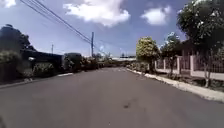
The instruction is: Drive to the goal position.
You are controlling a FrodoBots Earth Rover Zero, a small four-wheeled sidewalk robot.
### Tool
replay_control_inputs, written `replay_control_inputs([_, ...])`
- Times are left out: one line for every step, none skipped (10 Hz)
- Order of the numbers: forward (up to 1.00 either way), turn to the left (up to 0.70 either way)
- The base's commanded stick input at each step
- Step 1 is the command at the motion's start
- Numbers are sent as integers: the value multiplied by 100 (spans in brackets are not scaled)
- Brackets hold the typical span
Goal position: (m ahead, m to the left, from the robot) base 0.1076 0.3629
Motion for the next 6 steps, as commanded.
replay_control_inputs([45, 0])
replay_control_inputs([45, 0])
replay_control_inputs([45, 0])
replay_control_inputs([45, 0])
replay_control_inputs([45, 0])
replay_control_inputs([45, 0])
